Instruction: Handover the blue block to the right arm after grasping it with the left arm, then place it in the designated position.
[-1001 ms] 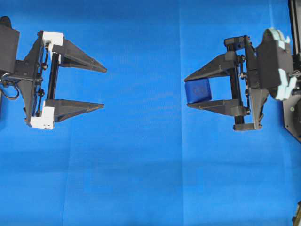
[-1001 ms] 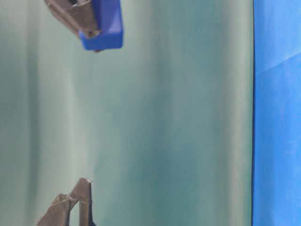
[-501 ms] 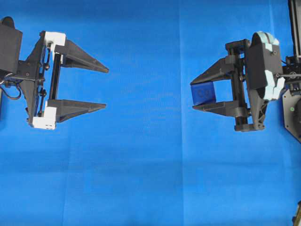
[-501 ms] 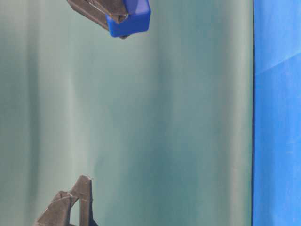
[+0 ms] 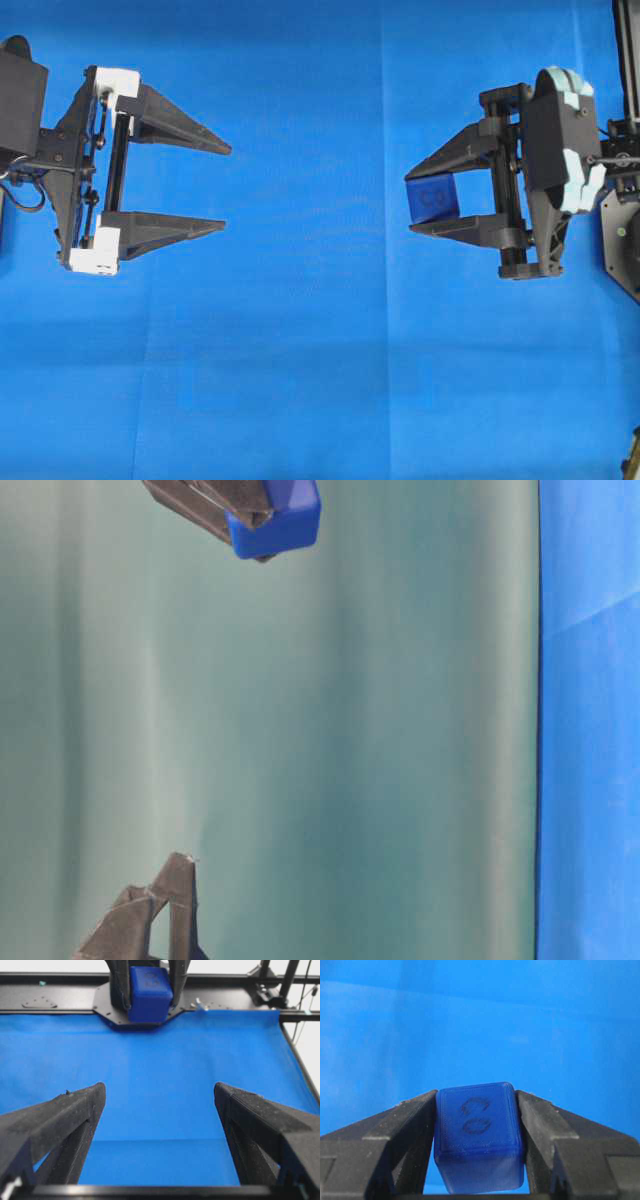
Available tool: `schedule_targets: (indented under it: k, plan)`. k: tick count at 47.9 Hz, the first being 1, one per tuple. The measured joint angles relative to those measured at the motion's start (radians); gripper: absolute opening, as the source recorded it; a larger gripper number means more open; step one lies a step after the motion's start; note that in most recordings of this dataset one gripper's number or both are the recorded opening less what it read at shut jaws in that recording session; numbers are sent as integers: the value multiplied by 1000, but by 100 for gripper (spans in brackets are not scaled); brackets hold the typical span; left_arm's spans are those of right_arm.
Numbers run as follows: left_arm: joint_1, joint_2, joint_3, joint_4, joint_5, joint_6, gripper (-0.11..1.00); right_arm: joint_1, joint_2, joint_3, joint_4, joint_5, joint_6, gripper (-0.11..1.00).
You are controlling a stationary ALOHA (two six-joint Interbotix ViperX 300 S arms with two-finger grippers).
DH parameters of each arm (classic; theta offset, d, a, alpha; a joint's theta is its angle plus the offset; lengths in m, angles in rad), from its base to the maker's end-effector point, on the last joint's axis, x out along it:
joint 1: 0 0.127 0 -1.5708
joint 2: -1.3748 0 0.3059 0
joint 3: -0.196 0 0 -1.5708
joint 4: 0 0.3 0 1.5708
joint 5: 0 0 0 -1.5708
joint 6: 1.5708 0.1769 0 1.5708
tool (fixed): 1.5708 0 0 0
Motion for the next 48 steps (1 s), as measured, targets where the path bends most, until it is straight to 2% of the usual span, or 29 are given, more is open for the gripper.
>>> schedule_targets:
  k: [13, 26, 39, 48]
  plan:
    - [0, 2, 0, 0, 2, 0, 93, 0, 3, 0, 0, 3, 0, 34]
    - [0, 0, -2, 0, 3, 0, 93, 0, 80, 2, -2, -21, 0, 34]
    - [0, 2, -2, 0, 3, 0, 93, 0, 212, 40, 0, -178, 8, 34]
    - [0, 2, 0, 0, 5, 0, 93, 0, 314, 64, 0, -301, 37, 34]
